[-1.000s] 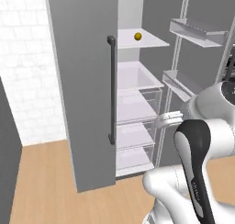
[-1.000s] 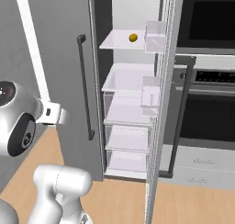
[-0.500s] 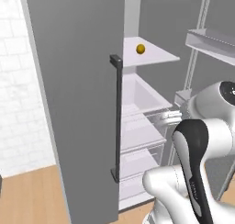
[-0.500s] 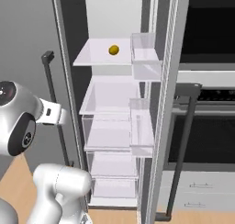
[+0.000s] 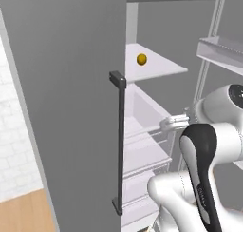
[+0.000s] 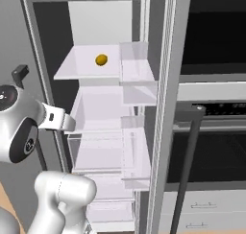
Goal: Place one lemon and one fish in each tupperware on the nearby counter, to pack two identical lunches.
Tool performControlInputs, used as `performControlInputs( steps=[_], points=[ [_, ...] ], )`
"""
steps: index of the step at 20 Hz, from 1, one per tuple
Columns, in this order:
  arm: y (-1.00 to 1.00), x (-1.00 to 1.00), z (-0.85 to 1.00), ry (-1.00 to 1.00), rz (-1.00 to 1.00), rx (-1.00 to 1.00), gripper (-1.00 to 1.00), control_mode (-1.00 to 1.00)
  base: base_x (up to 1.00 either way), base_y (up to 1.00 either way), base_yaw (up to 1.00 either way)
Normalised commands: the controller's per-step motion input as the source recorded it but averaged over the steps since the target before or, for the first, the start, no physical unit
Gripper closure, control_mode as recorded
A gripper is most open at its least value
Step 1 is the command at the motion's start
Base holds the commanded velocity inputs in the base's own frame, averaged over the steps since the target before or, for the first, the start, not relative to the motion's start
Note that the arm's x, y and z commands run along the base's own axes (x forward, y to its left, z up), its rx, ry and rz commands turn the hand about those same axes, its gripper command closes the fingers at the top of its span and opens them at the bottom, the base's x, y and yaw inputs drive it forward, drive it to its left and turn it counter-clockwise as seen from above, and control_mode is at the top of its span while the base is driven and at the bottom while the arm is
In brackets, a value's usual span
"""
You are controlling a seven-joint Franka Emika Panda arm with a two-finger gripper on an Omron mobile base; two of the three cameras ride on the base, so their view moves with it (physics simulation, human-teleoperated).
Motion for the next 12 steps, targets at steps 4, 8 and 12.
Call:
performControlInputs(
  steps=[4, 8, 12],
  points=[
    [0.00, 0.00, 0.00, 0.00, 0.00, 0.00, -1.00, 1.00, 0.81, -0.08, -0.14],
    [-0.04, 0.11, 0.00, 0.00, -0.02, 0.00, -1.00, -1.00, 0.46, -0.16, -0.06],
    [-0.03, 0.09, 0.48, 0.00, -0.02, 0.00, -1.00, -1.00, 0.00, 0.00, 0.00]
  ],
)
